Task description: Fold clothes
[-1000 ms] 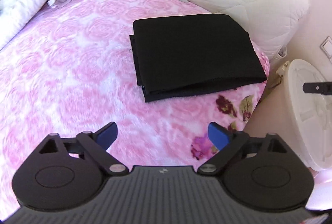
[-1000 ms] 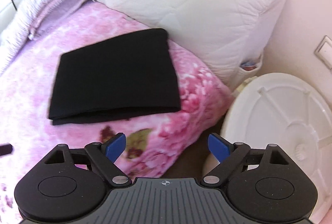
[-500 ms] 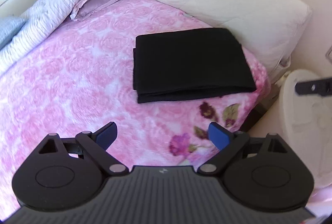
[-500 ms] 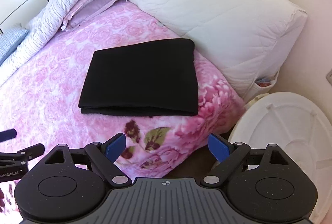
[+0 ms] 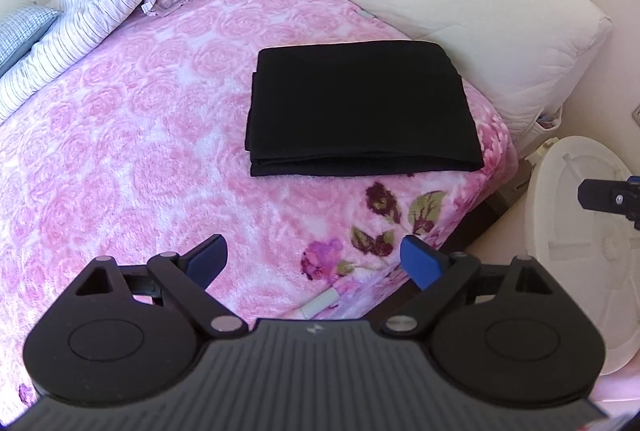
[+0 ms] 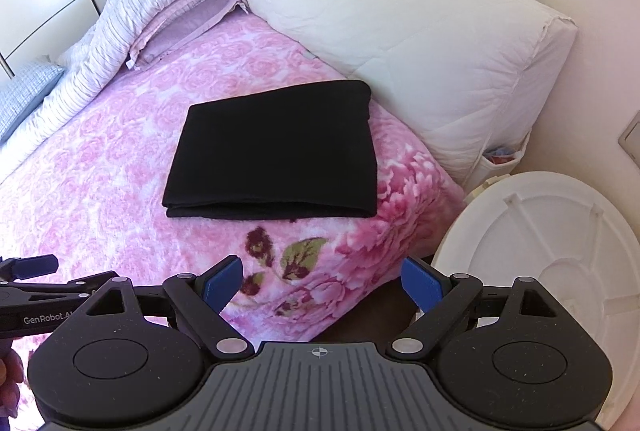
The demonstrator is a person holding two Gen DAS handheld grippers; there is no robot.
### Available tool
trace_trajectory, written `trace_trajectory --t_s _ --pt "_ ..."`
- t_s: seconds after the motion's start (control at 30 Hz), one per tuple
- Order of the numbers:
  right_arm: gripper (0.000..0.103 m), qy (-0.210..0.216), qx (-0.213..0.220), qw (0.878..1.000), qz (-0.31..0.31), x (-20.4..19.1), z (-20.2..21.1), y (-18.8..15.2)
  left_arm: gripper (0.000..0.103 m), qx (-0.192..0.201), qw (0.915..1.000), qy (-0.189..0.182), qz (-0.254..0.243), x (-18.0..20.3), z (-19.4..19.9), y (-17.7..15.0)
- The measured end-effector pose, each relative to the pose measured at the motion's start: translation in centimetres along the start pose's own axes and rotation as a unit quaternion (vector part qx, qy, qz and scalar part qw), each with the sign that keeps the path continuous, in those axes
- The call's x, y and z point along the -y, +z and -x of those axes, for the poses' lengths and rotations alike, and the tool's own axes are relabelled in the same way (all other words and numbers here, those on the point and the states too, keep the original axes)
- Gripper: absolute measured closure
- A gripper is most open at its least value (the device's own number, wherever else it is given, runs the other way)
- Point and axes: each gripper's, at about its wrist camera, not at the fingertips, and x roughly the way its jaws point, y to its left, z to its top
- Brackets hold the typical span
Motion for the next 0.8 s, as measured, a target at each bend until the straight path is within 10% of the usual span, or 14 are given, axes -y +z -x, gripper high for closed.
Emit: trace_trajectory --t_s 0.8 --pt "0.014 -0.007 0.000 1.000 0.012 -1.5 0.2 -0.8 0.012 0.009 0.9995 0.026 -0.018 0.9 0.2 0.0"
